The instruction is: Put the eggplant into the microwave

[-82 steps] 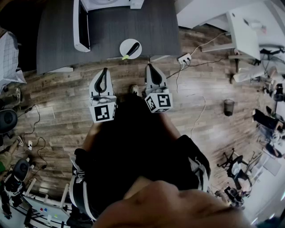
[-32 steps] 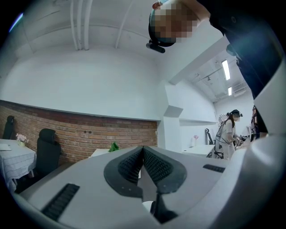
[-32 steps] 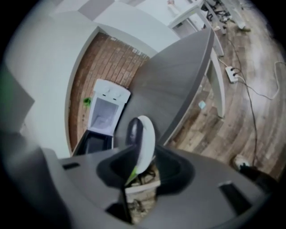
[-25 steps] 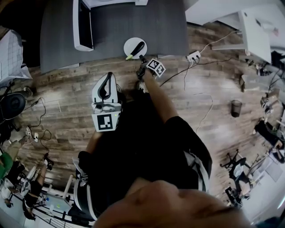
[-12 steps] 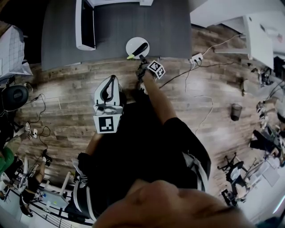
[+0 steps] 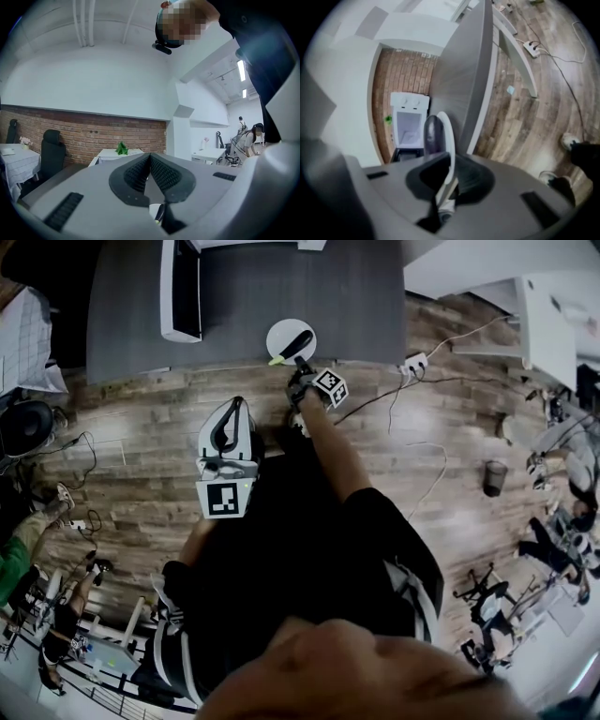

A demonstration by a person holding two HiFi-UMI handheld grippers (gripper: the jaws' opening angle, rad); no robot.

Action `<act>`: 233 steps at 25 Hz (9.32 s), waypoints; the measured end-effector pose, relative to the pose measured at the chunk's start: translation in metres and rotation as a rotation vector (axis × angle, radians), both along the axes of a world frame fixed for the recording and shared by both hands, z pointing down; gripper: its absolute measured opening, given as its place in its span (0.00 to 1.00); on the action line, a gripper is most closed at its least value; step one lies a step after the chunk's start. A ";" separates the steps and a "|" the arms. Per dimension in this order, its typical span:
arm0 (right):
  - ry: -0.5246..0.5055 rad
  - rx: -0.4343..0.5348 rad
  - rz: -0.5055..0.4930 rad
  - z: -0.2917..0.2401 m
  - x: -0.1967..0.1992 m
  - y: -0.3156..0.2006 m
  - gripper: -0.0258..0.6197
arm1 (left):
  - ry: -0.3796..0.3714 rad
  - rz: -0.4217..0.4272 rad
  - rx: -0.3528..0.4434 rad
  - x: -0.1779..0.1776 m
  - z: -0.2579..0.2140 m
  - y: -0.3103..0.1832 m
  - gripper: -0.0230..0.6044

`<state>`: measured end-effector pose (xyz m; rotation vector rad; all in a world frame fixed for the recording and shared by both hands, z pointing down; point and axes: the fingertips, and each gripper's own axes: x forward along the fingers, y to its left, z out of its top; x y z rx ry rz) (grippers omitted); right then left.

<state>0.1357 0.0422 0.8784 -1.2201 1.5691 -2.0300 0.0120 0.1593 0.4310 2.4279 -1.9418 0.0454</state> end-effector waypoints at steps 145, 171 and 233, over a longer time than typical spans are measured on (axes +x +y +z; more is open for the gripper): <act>-0.181 0.164 -0.212 -0.130 -0.196 -0.348 0.10 | 0.113 -0.182 -0.043 -0.128 0.019 -0.323 0.10; -0.147 0.107 -0.120 -0.093 -0.222 -0.409 0.10 | 0.130 -0.157 -0.108 -0.150 0.045 -0.364 0.10; 0.133 0.179 -0.270 -0.115 -0.191 -0.367 0.18 | 0.142 -0.182 -0.028 -0.150 0.021 -0.318 0.10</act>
